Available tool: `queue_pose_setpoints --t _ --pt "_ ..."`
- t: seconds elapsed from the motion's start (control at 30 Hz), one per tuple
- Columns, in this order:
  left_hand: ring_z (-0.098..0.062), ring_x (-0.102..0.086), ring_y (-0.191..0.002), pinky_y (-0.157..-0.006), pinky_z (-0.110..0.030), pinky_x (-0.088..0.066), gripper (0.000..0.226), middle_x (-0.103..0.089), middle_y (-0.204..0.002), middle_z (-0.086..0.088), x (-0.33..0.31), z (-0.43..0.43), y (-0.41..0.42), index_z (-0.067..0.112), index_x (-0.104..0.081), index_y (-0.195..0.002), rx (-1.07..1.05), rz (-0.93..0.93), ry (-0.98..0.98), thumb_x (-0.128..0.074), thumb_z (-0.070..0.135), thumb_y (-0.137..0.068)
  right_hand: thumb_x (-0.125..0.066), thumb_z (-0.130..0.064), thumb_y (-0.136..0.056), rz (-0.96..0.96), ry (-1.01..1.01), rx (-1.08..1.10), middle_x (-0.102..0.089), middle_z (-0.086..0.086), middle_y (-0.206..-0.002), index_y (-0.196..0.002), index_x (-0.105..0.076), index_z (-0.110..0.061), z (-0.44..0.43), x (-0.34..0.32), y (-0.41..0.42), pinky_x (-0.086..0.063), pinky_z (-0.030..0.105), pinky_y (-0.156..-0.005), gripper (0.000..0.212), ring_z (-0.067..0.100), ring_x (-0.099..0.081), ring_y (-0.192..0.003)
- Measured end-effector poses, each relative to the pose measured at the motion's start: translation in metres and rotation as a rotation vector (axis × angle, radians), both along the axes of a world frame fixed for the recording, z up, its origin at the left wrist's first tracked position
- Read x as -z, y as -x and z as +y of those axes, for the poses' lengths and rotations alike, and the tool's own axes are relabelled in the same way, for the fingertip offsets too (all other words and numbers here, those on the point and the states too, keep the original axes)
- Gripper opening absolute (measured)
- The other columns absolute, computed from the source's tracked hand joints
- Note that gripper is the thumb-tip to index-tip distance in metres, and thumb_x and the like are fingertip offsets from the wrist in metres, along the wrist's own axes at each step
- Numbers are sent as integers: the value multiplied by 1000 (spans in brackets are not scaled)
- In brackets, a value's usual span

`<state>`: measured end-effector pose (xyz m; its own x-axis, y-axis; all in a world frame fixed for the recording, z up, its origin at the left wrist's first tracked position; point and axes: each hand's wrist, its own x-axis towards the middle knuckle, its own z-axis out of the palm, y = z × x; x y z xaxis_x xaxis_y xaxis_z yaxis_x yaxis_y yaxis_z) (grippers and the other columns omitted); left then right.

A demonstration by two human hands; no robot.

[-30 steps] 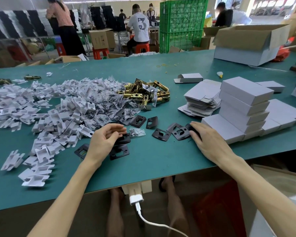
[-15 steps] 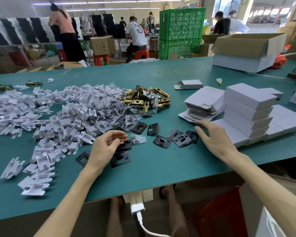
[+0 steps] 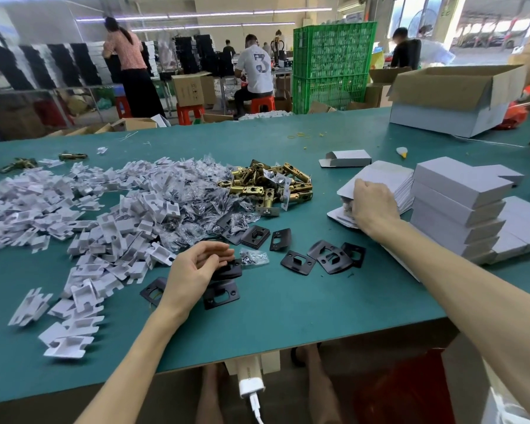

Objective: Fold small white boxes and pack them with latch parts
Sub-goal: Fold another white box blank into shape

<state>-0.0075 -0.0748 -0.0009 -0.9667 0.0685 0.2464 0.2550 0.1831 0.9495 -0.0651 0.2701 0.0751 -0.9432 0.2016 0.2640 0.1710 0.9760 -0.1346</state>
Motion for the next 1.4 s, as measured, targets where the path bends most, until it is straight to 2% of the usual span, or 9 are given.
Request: queue_pose_setpoints --t 0.1,0.27,0.47,0.57,0.67,0.8,0.97,1.2,1.4 --pt "-20 -76 -104 -91 -25 -59 26 -80 -106 -4 0 0 0 9 -72 -111 1 0 1 -53 -7 -103 -49 -7 -97 60 -34 -25 -63 24 -114 -108 -58 1 4 0 -8 -39 43 -75 16 41 -54 -105" --pt "-20 -76 -104 -94 -28 -60 25 -80 -106 -4 -1 2 -1 8 -72 -112 -12 -2 3 -53 -6 -103 -45 -3 -97 177 81 -79 -66 24 -97 -100 -63 -2 1 -7 -20 -40 40 -69 18 34 -47 -82" --pt "-23 -76 -104 -96 -33 -60 25 -80 -107 -7 -4 3 -3 5 -72 -112 -24 -17 -23 -52 -8 -103 -52 -9 -104 700 769 -376 -62 -15 -74 -107 -73 -7 -40 -28 -45 -44 22 -62 21 2 -53 -64" --pt "-25 -76 -106 -96 -34 -60 22 -79 -109 -8 -6 3 -4 4 -72 -115 -16 -19 -65 -54 -2 -104 -52 -12 -104 567 1165 -333 -71 16 -92 -100 -70 -4 -72 -21 -53 -50 39 -74 20 13 -55 -80" --pt "-26 -75 -109 -97 -35 -60 19 -79 -113 -7 -8 2 -6 6 -71 -118 5 -26 -113 -57 7 -105 -47 -9 -105 393 1469 -168 -73 19 -104 -96 -68 -9 -105 5 -57 -56 53 -91 23 31 -68 -91" --pt "-31 -74 -109 -105 -49 -54 27 -78 -112 -12 -10 -2 -7 7 -76 -112 -54 -75 -243 -59 27 -105 -47 -4 -102 218 1716 -35 -76 5 -93 -111 -68 0 -137 38 -58 -59 33 -75 23 22 -72 -84" --pt "-34 -75 -101 -106 -58 -52 37 -78 -107 -16 -10 -6 -6 9 -79 -96 -159 -119 -386 -72 45 -92 -61 7 -90 53 1831 -199 -80 -3 -90 -114 -65 -2 -158 60 -66 -61 27 -70 26 16 -77 -85" --pt "-21 -72 -113 -99 -44 -57 74 -76 -122 -3 -10 -3 -8 16 -66 -131 -194 -222 -480 -86 53 -71 -70 6 -86 31 1839 -324 -78 3 -109 -133 -50 -10 -154 71 -67 -60 32 -73 53 22 -74 -98" --pt "-24 -72 -115 -84 -34 -62 76 -75 -125 -8 -21 0 -16 17 -64 -133 -57 -289 -636 -91 44 -67 -77 0 -83 3 1687 -416 -76 3 -111 -131 -53 -28 -154 77 -68 -58 28 -78 60 21 -71 -103"
